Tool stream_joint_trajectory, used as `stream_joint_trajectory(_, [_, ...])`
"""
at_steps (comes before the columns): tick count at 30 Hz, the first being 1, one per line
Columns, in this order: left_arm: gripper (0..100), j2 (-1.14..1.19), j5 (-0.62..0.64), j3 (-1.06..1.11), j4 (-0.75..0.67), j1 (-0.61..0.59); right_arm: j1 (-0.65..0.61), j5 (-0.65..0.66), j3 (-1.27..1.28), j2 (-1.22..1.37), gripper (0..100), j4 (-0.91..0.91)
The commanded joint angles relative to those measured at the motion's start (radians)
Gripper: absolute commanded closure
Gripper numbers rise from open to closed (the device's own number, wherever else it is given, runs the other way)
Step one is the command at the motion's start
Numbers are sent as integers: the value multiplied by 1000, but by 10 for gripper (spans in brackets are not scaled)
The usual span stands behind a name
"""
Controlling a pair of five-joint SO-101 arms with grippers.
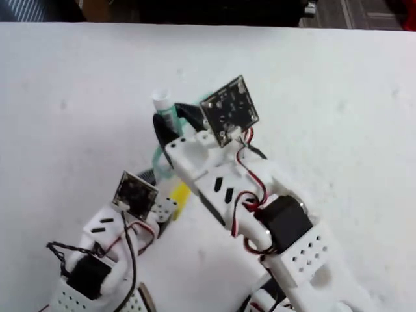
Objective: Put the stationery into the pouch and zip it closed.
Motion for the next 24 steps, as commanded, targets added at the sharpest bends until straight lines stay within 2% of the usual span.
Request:
stream_joint_trajectory(1, [830, 4, -3, -28, -28, -1, -13, 77, -5, -62, 981, 117])
stream_joint_trajectory(4, [830, 4, -3, -28, -28, -1, -22, 195, 0, -128, 981, 180])
stream_joint_trajectory(6, [830, 4, -3, -28, -28, -1, -22, 224, 0, -166, 957, 194])
stream_joint_trajectory(10, [830, 4, -3, -28, -28, -1, -22, 224, -3, -214, 752, 236])
stream_joint_trajectory(11, [830, 4, -3, -26, -28, -1, -22, 224, -3, -217, 726, 242])
stream_joint_trajectory(13, [830, 4, -3, -26, -28, -1, -18, 224, -5, -219, 728, 248])
stream_joint_trajectory(20, [830, 4, -3, -23, -28, -1, 127, 224, -77, -216, 740, 211])
stream_joint_trajectory(24, [830, 4, -3, -23, -28, -1, 130, 224, -176, -214, 742, 265])
